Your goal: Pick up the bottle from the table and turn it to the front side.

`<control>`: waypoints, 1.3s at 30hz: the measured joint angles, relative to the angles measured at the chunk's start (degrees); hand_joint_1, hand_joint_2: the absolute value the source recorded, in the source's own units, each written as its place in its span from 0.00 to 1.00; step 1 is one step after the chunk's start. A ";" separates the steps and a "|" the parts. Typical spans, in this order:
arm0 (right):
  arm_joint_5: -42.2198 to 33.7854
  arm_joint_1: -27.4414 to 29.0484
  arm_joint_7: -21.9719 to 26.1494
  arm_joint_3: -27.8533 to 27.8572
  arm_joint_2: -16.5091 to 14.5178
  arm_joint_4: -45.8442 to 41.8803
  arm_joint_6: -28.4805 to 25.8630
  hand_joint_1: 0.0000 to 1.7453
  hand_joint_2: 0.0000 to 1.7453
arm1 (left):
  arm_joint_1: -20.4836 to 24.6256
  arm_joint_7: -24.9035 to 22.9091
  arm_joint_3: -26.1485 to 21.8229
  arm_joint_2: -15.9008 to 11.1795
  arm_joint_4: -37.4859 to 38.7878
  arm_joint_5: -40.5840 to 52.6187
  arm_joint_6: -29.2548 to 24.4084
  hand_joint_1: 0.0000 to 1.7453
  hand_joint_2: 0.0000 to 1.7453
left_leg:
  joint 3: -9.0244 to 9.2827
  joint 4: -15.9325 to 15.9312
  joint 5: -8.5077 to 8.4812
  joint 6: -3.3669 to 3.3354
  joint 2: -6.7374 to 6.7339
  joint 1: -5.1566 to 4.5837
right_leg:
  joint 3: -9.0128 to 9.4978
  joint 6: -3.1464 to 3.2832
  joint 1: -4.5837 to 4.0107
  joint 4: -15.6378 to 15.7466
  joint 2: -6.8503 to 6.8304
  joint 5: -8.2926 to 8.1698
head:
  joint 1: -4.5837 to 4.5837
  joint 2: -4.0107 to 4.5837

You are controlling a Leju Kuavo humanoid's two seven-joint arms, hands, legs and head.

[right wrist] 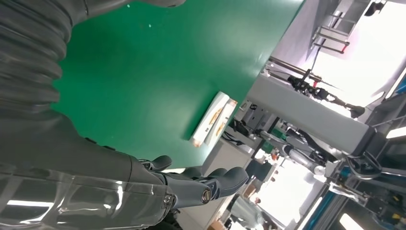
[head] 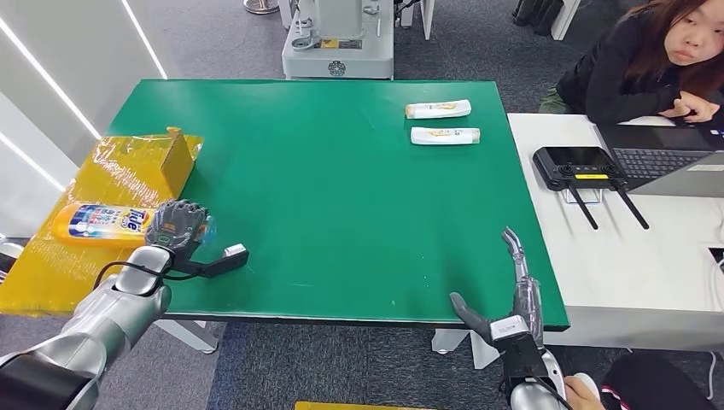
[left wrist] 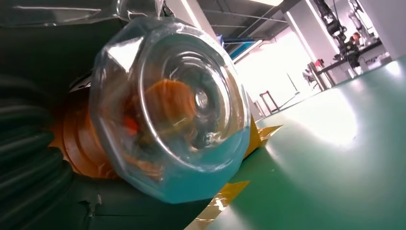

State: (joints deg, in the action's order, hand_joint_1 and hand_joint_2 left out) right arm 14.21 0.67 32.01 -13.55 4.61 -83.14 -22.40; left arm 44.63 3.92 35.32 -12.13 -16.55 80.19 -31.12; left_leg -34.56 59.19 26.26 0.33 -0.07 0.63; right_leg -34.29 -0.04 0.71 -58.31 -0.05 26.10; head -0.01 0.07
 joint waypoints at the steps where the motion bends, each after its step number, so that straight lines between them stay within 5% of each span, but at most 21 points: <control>1: -0.24 -0.09 0.00 -0.30 0.18 0.21 -0.11 0.00 1.00 | -0.17 1.12 -0.64 0.10 0.00 -1.15 -0.61 1.00 1.00 | 0.00 0.00 0.00 0.00 0.00 0.00 | 0.00 0.00 0.00 0.00 0.00 0.00 | 0.01 0.00; 7: -1.73 -0.54 -0.23 -2.29 1.13 1.03 -1.11 0.00 1.00 | -1.26 10.36 -7.34 1.85 -0.02 -9.90 -4.60 1.00 1.00 | 0.00 0.01 0.00 0.00 0.00 -0.01 | 0.00 0.00 0.01 0.01 0.00 0.00 | -0.01 0.00; 14: -1.98 -0.28 -0.91 -3.77 1.78 0.90 -2.01 0.00 1.00 | -1.42 14.23 -12.07 3.60 -0.04 -10.96 -5.55 1.00 1.00 | 0.02 0.02 0.00 0.00 0.01 -0.01 | 0.00 0.00 0.01 0.01 -0.02 0.00 | 0.00 0.00; 39: 1.37 1.71 -3.23 -4.61 2.65 -2.04 -2.14 0.00 1.00 | -1.24 6.79 -10.30 7.63 -0.04 4.58 -1.62 1.00 1.00 | 0.02 0.03 0.00 0.00 0.00 0.00 | 0.00 0.00 0.00 0.01 0.01 0.00 | -0.01 0.00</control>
State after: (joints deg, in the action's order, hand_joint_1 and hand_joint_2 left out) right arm 15.58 2.39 28.79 -18.16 7.26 -85.18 -24.54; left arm 43.39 10.71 25.03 -4.50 -16.59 84.77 -32.75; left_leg -34.54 59.22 26.26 0.33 -0.07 0.63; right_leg -34.29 -0.04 0.72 -58.30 -0.04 26.10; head -0.02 0.07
